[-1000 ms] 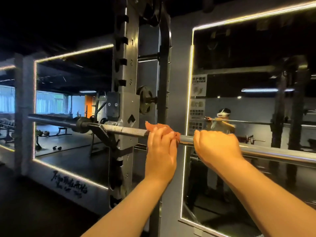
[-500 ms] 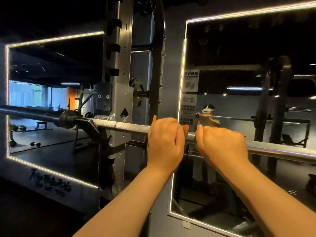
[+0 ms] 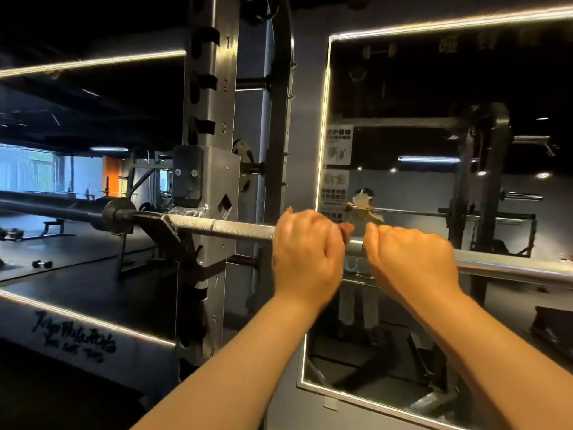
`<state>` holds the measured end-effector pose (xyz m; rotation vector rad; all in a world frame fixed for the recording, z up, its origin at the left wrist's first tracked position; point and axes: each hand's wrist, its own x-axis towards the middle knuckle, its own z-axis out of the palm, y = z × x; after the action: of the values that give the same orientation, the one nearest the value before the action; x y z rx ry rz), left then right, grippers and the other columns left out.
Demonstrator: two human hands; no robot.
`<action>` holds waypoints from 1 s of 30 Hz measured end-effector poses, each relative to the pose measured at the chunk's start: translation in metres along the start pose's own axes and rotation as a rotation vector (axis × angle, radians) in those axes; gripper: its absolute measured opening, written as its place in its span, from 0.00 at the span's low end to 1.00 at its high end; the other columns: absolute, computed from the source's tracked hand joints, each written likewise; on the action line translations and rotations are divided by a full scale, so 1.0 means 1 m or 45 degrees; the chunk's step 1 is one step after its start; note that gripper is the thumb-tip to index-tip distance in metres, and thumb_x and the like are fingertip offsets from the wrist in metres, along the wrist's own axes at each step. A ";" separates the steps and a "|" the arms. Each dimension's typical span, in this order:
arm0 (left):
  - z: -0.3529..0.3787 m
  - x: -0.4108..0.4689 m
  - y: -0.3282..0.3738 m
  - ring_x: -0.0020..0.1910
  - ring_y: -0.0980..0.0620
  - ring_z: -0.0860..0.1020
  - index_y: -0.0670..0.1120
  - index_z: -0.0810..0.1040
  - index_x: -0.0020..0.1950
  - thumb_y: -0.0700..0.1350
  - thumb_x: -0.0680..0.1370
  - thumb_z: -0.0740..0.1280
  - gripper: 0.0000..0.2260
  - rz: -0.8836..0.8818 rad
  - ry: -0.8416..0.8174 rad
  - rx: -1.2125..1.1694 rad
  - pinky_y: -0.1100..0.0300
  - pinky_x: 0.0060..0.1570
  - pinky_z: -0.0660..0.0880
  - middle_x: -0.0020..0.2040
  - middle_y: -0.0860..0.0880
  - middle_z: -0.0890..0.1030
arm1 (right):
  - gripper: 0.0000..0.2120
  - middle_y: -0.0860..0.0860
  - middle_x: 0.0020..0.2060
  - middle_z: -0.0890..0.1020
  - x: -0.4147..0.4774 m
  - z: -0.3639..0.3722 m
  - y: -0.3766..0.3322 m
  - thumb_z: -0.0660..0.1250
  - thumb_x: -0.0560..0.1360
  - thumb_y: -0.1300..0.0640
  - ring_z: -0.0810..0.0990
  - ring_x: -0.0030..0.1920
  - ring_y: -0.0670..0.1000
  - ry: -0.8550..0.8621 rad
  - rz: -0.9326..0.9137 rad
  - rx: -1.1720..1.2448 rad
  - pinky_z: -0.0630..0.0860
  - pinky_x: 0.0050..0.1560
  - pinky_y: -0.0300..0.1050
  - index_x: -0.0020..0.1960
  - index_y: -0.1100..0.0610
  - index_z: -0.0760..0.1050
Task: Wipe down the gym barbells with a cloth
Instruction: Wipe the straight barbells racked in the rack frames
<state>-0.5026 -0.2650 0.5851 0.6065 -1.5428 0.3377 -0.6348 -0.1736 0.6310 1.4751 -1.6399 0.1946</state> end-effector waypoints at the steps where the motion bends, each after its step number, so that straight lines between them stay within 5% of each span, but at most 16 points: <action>1: -0.002 -0.008 -0.002 0.55 0.52 0.75 0.48 0.81 0.50 0.48 0.84 0.62 0.09 0.090 -0.069 0.003 0.45 0.73 0.64 0.51 0.53 0.78 | 0.18 0.47 0.41 0.74 0.001 0.000 0.000 0.46 0.85 0.51 0.74 0.36 0.52 -0.002 0.036 0.001 0.67 0.36 0.46 0.65 0.54 0.71; 3: -0.018 -0.012 -0.020 0.63 0.50 0.73 0.48 0.80 0.61 0.50 0.84 0.63 0.11 0.293 -0.185 0.060 0.45 0.74 0.63 0.60 0.50 0.77 | 0.23 0.47 0.38 0.72 0.000 0.001 -0.001 0.41 0.83 0.51 0.70 0.34 0.51 -0.004 0.065 -0.009 0.65 0.35 0.46 0.62 0.53 0.72; 5: -0.033 -0.006 -0.050 0.61 0.49 0.74 0.47 0.80 0.63 0.50 0.83 0.64 0.12 0.389 -0.217 0.091 0.46 0.69 0.69 0.60 0.49 0.77 | 0.15 0.47 0.38 0.72 -0.001 -0.001 -0.004 0.48 0.83 0.52 0.70 0.34 0.52 -0.025 0.038 -0.062 0.66 0.36 0.48 0.61 0.54 0.70; 10: -0.036 0.008 -0.065 0.52 0.50 0.74 0.45 0.79 0.46 0.48 0.83 0.60 0.12 -0.169 0.130 0.027 0.42 0.58 0.74 0.50 0.49 0.77 | 0.06 0.47 0.36 0.70 0.010 -0.018 -0.017 0.56 0.85 0.54 0.74 0.37 0.53 -0.175 -0.017 0.152 0.73 0.42 0.50 0.58 0.55 0.68; 12: -0.020 0.006 -0.043 0.53 0.50 0.73 0.46 0.77 0.43 0.45 0.83 0.61 0.11 -0.285 0.208 -0.001 0.42 0.61 0.72 0.49 0.51 0.76 | 0.07 0.47 0.35 0.68 0.016 -0.022 -0.026 0.56 0.85 0.55 0.77 0.40 0.54 -0.191 0.014 0.205 0.79 0.46 0.51 0.60 0.55 0.69; 15: -0.002 -0.008 -0.017 0.58 0.50 0.74 0.47 0.79 0.49 0.47 0.84 0.60 0.10 -0.086 0.084 -0.012 0.42 0.74 0.62 0.52 0.51 0.77 | 0.10 0.49 0.36 0.68 0.021 -0.019 -0.033 0.59 0.85 0.54 0.79 0.43 0.54 -0.210 0.053 0.139 0.79 0.44 0.49 0.64 0.56 0.69; 21: -0.037 -0.007 -0.069 0.65 0.47 0.74 0.47 0.80 0.62 0.49 0.84 0.62 0.11 0.303 -0.175 0.066 0.41 0.73 0.66 0.62 0.48 0.77 | 0.17 0.48 0.38 0.70 0.016 -0.009 -0.026 0.58 0.84 0.51 0.77 0.37 0.52 -0.121 -0.031 0.008 0.80 0.36 0.48 0.70 0.55 0.61; 23: -0.051 -0.002 -0.089 0.61 0.50 0.75 0.48 0.80 0.56 0.49 0.84 0.60 0.10 0.157 -0.103 0.069 0.40 0.77 0.60 0.58 0.50 0.78 | 0.16 0.47 0.37 0.68 0.015 -0.009 -0.028 0.57 0.85 0.50 0.76 0.36 0.51 -0.115 -0.035 0.000 0.80 0.37 0.47 0.69 0.55 0.61; 27: -0.046 0.006 -0.077 0.57 0.52 0.73 0.47 0.79 0.49 0.49 0.84 0.57 0.13 -0.258 0.116 0.007 0.36 0.70 0.66 0.52 0.54 0.76 | 0.12 0.47 0.36 0.72 0.022 -0.017 -0.029 0.52 0.86 0.50 0.78 0.39 0.52 -0.170 0.045 0.118 0.81 0.44 0.50 0.62 0.54 0.69; 30: -0.032 -0.002 -0.056 0.61 0.49 0.73 0.47 0.78 0.51 0.47 0.84 0.56 0.12 -0.233 0.138 -0.027 0.39 0.76 0.57 0.55 0.50 0.76 | 0.10 0.49 0.41 0.74 0.031 -0.026 -0.040 0.53 0.86 0.51 0.79 0.45 0.55 -0.237 0.009 0.195 0.81 0.50 0.55 0.62 0.54 0.68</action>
<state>-0.4445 -0.2923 0.5768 0.6963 -1.3743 0.2108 -0.5842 -0.1902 0.6506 1.6440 -1.8129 0.1952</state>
